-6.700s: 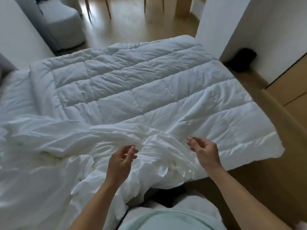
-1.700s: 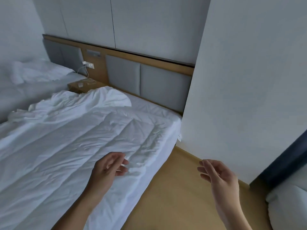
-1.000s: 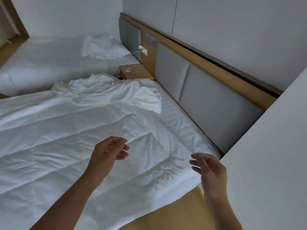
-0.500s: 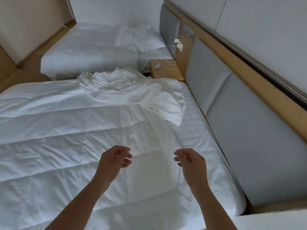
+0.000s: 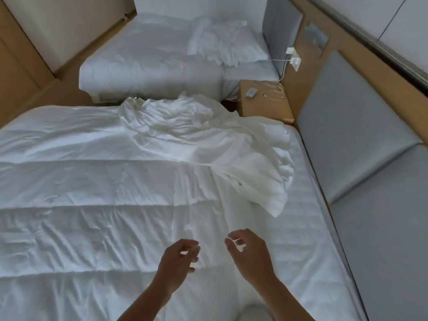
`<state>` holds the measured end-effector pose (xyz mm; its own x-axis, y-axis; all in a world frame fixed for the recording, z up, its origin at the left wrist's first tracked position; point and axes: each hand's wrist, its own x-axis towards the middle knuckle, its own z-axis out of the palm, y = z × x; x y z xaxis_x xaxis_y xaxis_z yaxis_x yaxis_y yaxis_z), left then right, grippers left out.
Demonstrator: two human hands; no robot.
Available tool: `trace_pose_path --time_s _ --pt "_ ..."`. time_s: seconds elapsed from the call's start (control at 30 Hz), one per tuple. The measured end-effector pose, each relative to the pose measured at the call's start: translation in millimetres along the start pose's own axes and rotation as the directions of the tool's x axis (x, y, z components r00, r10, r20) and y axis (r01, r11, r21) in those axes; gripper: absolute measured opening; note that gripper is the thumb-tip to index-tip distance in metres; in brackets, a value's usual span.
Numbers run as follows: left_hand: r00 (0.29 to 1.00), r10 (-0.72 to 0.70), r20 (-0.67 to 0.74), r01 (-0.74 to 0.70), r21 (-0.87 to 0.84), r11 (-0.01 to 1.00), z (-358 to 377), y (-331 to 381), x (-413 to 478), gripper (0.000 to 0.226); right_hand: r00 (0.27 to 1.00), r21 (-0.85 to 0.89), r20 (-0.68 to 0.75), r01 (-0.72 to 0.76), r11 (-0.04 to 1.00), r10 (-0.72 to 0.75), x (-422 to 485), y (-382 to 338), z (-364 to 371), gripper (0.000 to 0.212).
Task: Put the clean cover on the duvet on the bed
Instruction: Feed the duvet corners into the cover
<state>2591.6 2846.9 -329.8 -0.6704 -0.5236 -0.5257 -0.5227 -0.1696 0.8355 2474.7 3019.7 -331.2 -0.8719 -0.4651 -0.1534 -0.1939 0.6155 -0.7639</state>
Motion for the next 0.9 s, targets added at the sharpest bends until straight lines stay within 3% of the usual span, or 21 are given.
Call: trace_pose_path --time_s 0.13,0.23,0.33,0.4,0.43,0.5,0.57,0.63,0.7,0.77,0.9 --pt "0.997 0.01 -0.073 -0.014 -0.056 0.998 39.8 0.1 94.1 0.011 0.973 -0.238 0.177 0.186 0.953 -0.145 145.1 37.6 55.8 0.031" --pt "0.99 -0.027 -0.137 0.01 -0.123 0.992 69.3 -10.3 174.4 0.014 0.93 -0.454 0.29 0.34 0.823 -0.224 263.0 76.3 100.9 0.047" --pt "0.984 -0.045 -0.171 0.032 -0.077 0.997 104.8 -28.0 248.4 0.014 0.939 -0.681 0.174 0.333 0.652 -0.298 364.5 119.8 123.0 0.066" --pt "0.98 0.003 -0.197 -0.01 -0.037 0.999 128.5 -27.0 298.3 0.014 0.937 -0.754 0.031 0.251 0.607 -0.349 421.8 140.9 119.8 0.075" --pt "0.978 0.044 -0.206 -0.045 0.002 0.999 140.9 -24.3 324.8 0.017 0.935 -0.778 -0.014 0.212 0.591 -0.354 444.2 149.2 115.6 0.075" --pt "0.975 0.101 -0.197 -0.065 0.182 0.981 165.0 -17.5 375.6 0.044 0.928 -0.822 -0.05 0.172 0.543 -0.369 475.4 161.7 105.5 0.058" --pt "0.986 0.017 -0.167 0.04 0.33 0.943 184.8 -8.8 413.8 0.082 0.906 -0.799 -0.046 0.219 0.559 -0.421 493.9 168.2 90.5 0.041" --pt "0.98 -0.076 -0.181 0.147 0.418 0.897 200.5 -8.7 434.2 0.094 0.891 -0.729 -0.042 0.282 0.624 -0.452 509.5 171.4 68.2 0.033" --pt "0.969 -0.101 -0.226 0.195 0.442 0.876 209.6 -15.4 437.1 0.065 0.898 -0.732 -0.08 0.241 0.637 -0.432 525.9 172.8 36.6 0.034" --pt "0.968 -0.025 -0.248 0.141 0.461 0.876 207.5 -21.5 427.6 0.033 0.928 -0.743 -0.163 0.107 0.66 -0.334 543.2 172.0 -1.8 0.037" --pt "0.916 0.085 -0.391 0.056 0.335 0.941 164.8 -35.2 397.5 0.007 0.927 -0.616 -0.33 -0.071 0.785 -0.175 563.5 142.5 -60.5 0.039"
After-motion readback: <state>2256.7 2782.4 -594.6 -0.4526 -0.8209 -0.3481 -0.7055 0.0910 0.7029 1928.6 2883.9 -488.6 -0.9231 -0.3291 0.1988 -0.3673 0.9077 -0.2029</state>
